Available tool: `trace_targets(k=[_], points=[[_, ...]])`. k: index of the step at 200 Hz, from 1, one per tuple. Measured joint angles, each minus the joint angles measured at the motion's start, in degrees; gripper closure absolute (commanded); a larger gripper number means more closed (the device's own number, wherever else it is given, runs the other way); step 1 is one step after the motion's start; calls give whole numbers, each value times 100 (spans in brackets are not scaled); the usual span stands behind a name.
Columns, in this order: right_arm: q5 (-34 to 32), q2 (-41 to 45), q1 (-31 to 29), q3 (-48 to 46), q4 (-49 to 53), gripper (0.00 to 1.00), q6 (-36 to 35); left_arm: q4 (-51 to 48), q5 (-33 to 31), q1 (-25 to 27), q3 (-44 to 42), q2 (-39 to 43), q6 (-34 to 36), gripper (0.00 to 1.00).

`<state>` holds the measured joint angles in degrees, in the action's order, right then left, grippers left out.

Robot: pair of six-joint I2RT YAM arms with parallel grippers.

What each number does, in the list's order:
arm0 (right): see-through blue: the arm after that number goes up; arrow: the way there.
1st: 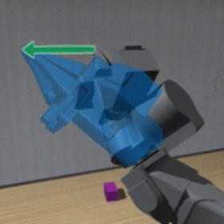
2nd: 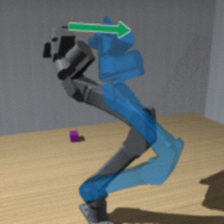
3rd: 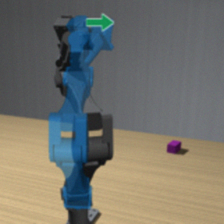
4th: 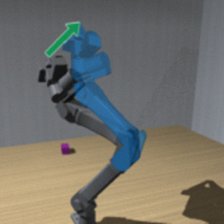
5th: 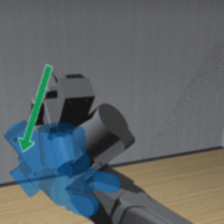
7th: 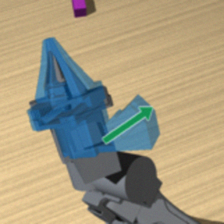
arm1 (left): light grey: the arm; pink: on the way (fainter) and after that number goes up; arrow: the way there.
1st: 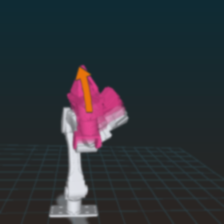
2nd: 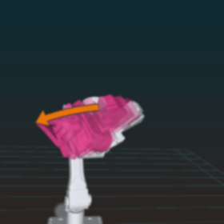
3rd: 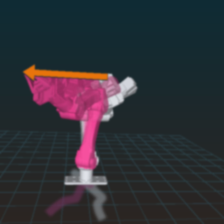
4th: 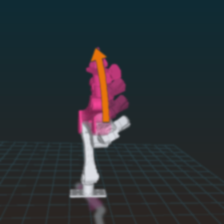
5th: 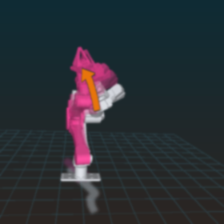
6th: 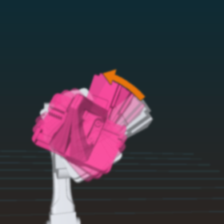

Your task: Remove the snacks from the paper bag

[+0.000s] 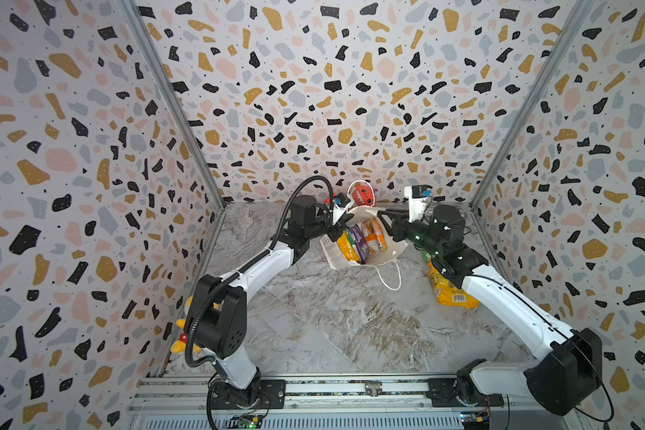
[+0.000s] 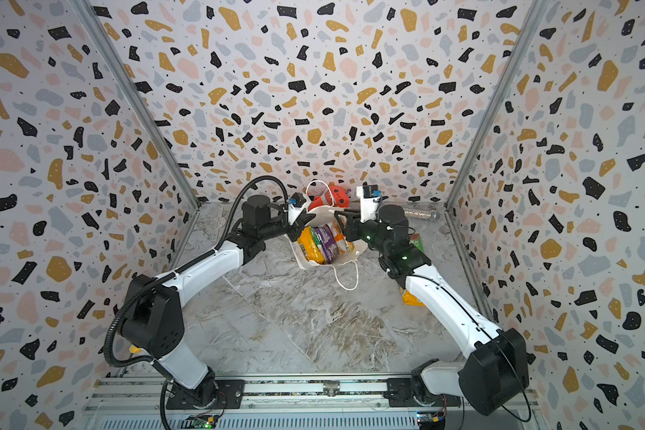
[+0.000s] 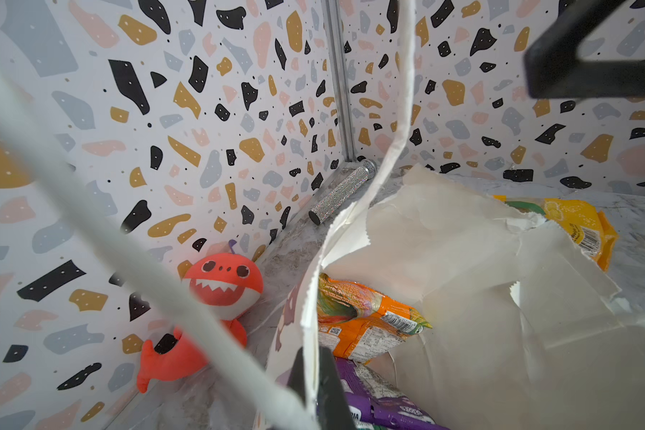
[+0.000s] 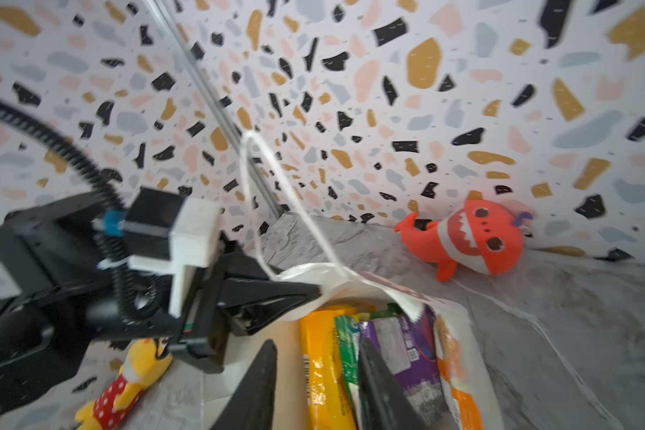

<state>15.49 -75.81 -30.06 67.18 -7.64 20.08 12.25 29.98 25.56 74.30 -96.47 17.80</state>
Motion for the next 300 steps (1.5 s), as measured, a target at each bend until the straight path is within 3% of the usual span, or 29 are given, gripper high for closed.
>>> trace_targets(k=[27, 57, 103, 255, 300], points=[[-334, -431, -599, 678, 501, 66, -719, -131, 118, 0, 0, 15, 118, 100], [-597, -551, -708, 358, 699, 67, -1014, -219, 221, 0, 0, 15, 337, 100], [-846, -636, -719, -306, 765, 67, -1113, -306, 273, 2, 2, 15, 568, 100], [-1088, -1928, -772, 61, 398, 57, -1091, -321, 361, 11, 0, 31, 601, 100], [-1386, -2173, -796, 238, 260, 58, -1071, -289, 304, 4, -2, 31, 601, 100]])
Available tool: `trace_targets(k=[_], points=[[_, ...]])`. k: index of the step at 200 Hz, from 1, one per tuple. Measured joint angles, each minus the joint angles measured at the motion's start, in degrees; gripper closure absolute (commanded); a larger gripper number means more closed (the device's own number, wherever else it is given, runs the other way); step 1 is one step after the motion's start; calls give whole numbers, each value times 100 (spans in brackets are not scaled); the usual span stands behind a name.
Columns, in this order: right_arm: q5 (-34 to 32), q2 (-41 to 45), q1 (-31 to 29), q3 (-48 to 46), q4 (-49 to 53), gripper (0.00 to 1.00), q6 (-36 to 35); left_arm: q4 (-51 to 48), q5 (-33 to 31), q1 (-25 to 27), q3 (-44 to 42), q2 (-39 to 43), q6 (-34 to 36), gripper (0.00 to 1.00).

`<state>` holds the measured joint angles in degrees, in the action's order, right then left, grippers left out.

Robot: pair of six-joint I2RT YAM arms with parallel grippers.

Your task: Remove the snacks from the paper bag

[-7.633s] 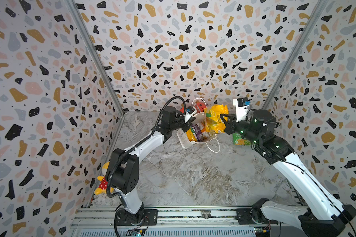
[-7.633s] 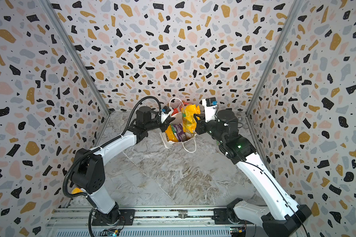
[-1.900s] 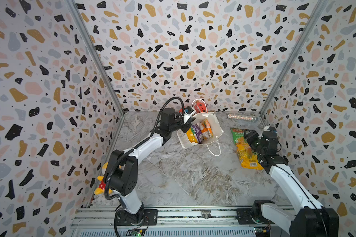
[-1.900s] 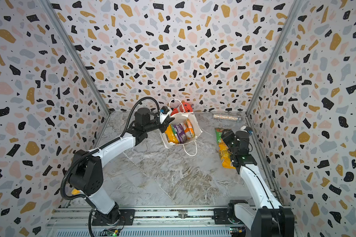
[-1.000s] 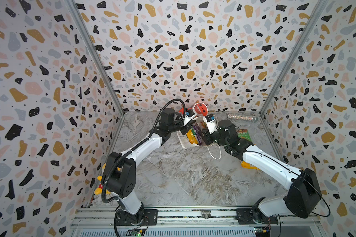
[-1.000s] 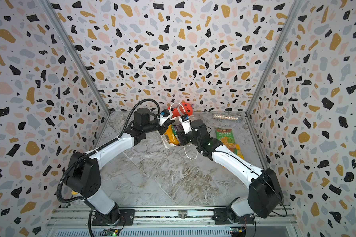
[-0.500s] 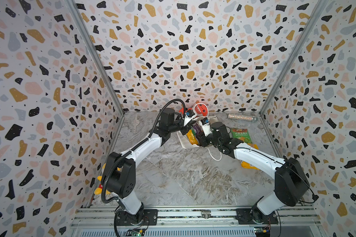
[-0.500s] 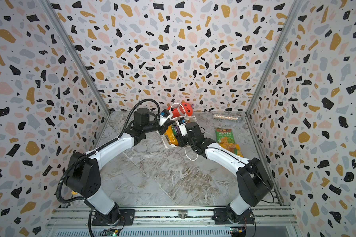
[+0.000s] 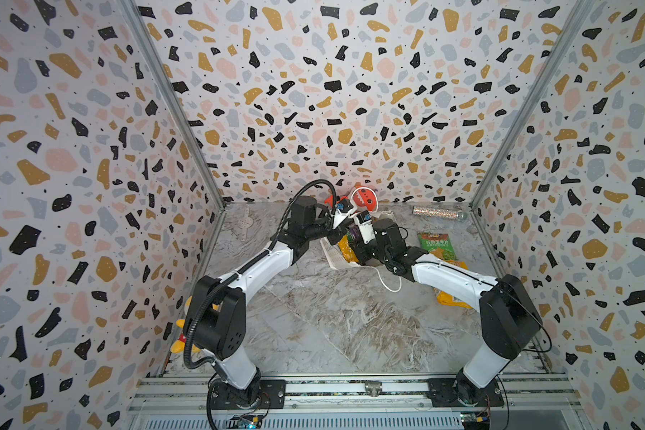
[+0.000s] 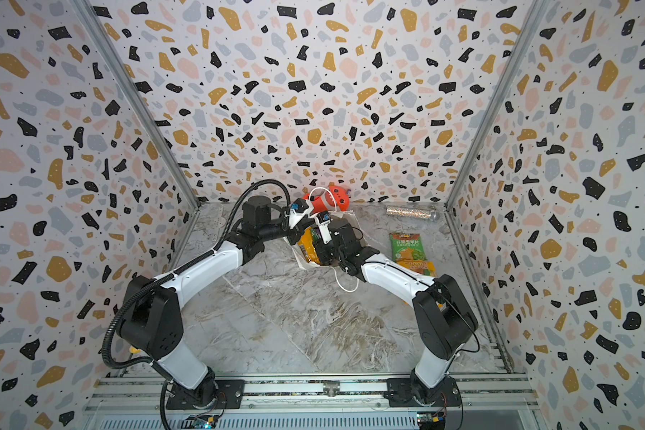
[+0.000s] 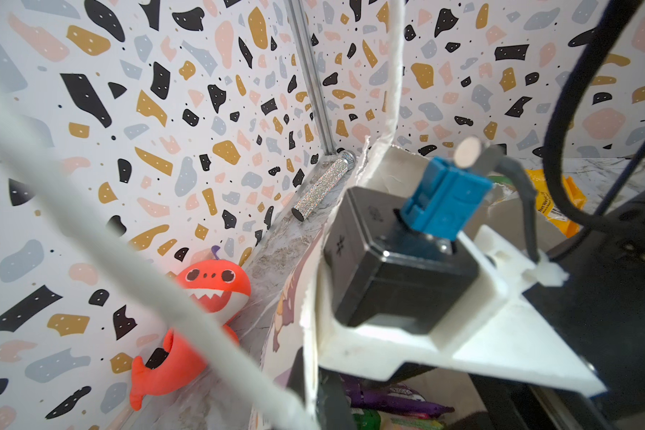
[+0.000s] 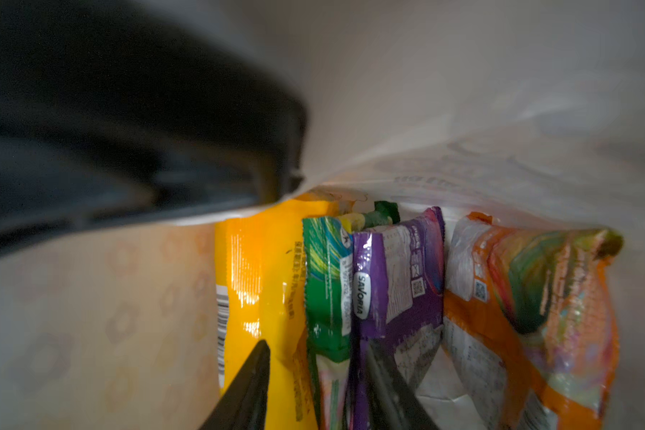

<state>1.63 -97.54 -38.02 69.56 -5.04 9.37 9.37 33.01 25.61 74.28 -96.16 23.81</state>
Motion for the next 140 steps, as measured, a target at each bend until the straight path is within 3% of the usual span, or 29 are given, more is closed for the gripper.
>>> trace_targets(k=[22, 96, 140], points=[[-87, -197, -13, 151, -90, 60, 0, 33, -138, -33, 0, 0, 0, 100], [-664, -498, -63, 380, -122, 88, 74, 103, -343, -72, -31, 4, 0, 100], [-789, -570, -61, 382, -59, 100, 81, 101, -323, -66, -92, 96, 0, 100]])
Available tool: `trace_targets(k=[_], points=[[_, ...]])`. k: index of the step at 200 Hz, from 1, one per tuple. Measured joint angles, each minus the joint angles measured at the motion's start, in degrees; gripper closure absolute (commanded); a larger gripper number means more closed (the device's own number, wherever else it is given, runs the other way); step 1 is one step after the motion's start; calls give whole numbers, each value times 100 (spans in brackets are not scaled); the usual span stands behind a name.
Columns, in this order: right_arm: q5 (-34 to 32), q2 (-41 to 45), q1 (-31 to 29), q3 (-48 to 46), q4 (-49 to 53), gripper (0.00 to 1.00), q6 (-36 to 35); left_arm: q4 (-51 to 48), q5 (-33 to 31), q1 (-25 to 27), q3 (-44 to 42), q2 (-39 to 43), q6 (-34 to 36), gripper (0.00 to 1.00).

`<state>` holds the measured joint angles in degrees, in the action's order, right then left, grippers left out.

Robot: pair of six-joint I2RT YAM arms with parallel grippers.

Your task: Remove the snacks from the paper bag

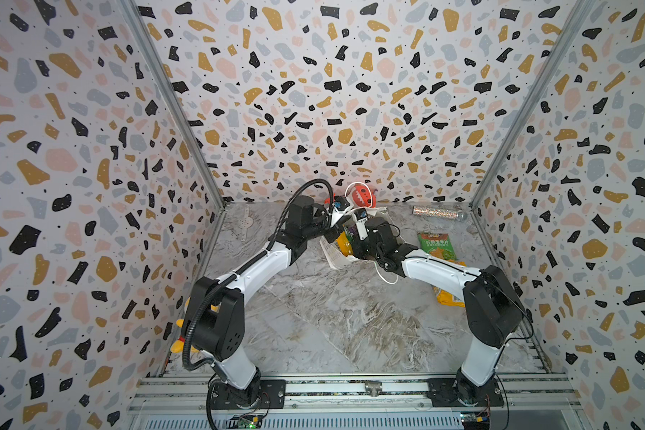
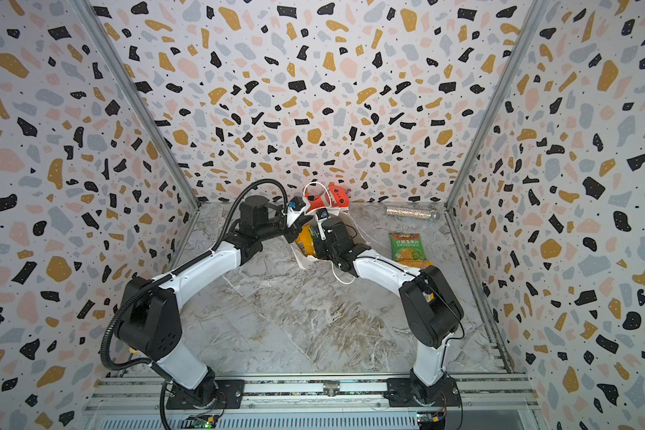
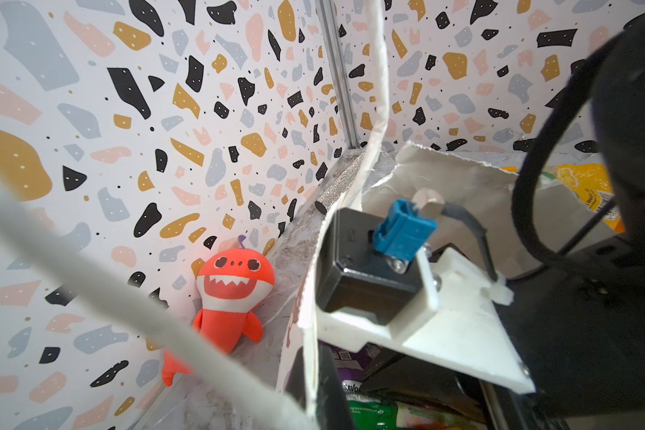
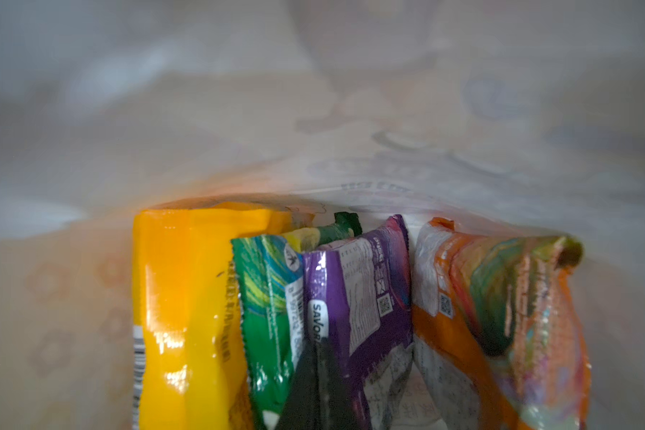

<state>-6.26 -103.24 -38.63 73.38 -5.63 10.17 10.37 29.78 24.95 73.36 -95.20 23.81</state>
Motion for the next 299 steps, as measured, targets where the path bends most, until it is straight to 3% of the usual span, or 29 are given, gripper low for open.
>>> trace_targets(k=[97, 119, 143, 187, 299], points=[[70, 623, -13, -114, 179, 100, -17, 24, 15, 35, -140, 188, 2, 100], [186, 811, -17, -114, 109, 62, -28, -4, 61, 42, -144, 188, 0, 100], [310, 839, -17, -114, 57, 48, -33, -4, 122, 61, -146, 188, 0, 100], [356, 601, -61, -74, 39, 44, -13, -20, 116, 68, -146, 188, 2, 100], [114, 190, -138, 199, -166, 45, 114, -162, -33, 55, -166, 188, 0, 100]])
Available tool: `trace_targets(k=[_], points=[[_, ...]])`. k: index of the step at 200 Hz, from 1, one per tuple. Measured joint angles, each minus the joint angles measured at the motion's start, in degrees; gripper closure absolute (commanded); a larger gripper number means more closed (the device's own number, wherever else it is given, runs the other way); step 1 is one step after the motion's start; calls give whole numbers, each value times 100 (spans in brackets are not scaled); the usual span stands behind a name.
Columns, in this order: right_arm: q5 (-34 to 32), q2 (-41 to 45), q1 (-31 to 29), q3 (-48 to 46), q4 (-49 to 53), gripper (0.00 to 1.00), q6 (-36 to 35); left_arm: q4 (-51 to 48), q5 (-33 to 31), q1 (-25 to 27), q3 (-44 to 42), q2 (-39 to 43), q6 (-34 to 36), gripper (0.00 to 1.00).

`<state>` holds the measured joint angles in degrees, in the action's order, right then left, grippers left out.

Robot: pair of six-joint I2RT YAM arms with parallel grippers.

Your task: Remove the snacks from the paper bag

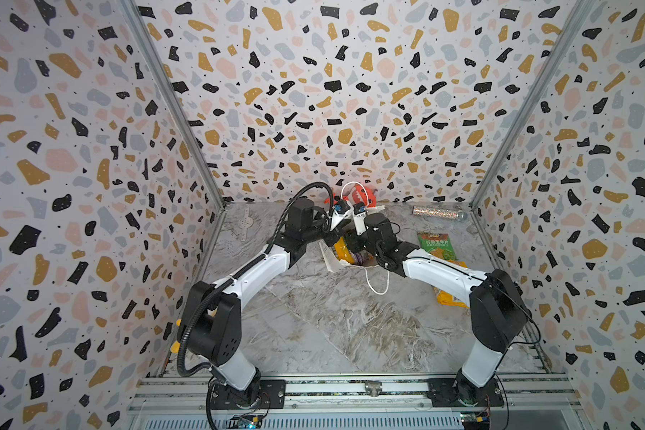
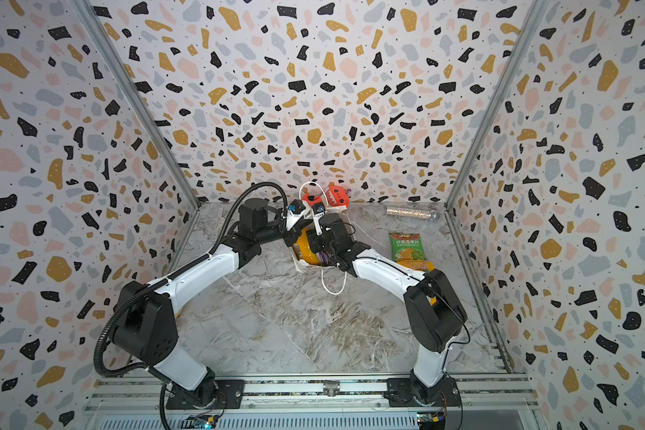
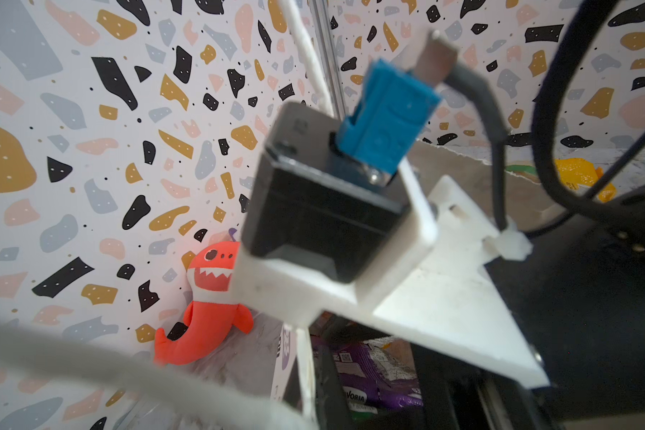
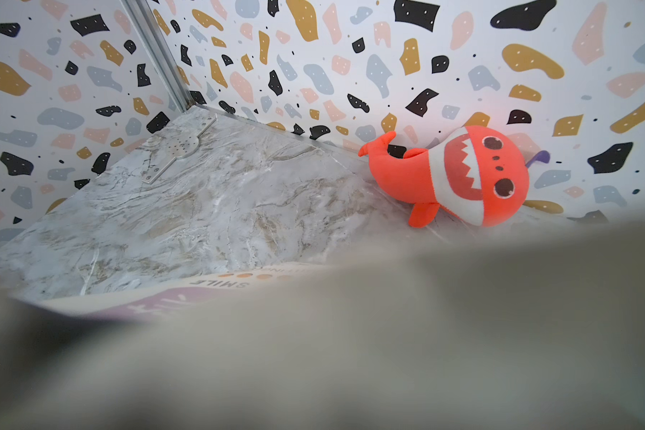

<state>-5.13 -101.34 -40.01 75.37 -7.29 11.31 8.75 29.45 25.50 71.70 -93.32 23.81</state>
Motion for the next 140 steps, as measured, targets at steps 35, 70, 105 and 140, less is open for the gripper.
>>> trace_targets(k=[35, 70, 105, 140], points=[[149, 249, -20, -201, 42, 44, -2, 9, 26, 2, 0, 0, 2, 100], [278, 927, -31, -625, 216, 46, -2, -17, 251, 7, -7, 15, 199, 100], [472, 1733, -72, -1036, 278, 53, 20, -125, 426, 17, -63, 127, 391, 100], [446, 2004, -127, -1467, 310, 60, 9, -188, 577, 28, -118, 186, 584, 100]])
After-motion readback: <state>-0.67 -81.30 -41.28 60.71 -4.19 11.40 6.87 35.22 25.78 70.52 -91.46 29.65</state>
